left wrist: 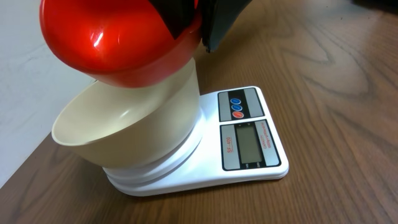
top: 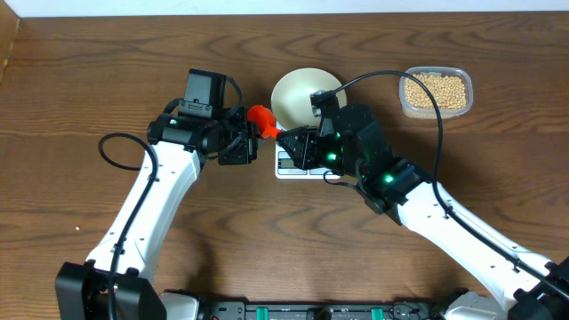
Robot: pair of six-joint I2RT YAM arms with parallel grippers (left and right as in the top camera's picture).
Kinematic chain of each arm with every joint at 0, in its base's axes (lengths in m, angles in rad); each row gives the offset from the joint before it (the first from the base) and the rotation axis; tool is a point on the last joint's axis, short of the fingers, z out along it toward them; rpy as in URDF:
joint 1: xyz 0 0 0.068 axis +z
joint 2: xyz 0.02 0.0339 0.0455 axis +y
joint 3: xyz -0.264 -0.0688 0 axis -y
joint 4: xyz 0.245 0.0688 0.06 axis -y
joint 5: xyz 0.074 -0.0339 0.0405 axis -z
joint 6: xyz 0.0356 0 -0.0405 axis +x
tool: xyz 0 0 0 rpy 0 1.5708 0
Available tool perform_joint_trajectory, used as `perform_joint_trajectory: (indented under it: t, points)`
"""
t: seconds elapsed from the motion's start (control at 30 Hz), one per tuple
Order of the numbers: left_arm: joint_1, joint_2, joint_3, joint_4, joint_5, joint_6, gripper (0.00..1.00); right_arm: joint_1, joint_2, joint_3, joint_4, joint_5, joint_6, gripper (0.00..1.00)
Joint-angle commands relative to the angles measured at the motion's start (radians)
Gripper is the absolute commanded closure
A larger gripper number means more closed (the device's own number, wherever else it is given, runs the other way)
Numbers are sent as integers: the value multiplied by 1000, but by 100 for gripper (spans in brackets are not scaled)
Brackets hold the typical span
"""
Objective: Scoop item into bowl and weigh 50g on scale
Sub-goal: 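Move the right gripper to the scoop and grasp its handle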
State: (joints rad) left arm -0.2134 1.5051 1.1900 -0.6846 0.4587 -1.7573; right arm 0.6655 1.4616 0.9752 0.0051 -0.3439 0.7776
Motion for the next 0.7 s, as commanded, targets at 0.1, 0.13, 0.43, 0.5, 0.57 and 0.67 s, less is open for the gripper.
perform_joint_trajectory:
  t: [0.1, 0.13, 0.43, 0.5, 0.57, 0.67]
  points:
    - [-2, -7, 11, -9, 5, 9, 93, 10, -1, 19, 4, -6, 10, 87]
    - [-2, -7, 11, -10, 5, 9, 93, 10, -1, 19, 4, -6, 11, 87]
    - [-2, -7, 11, -11, 5, 10, 93, 10, -1, 19, 6, -6, 15, 99]
    - [-2, -7, 11, -11, 5, 10, 93, 10, -1, 19, 6, -6, 15, 99]
    - [-2, -7, 11, -11, 5, 10, 92, 10, -1, 19, 6, -6, 15, 99]
    - [-2, -7, 11, -13, 5, 21, 92, 10, -1, 19, 6, -6, 14, 99]
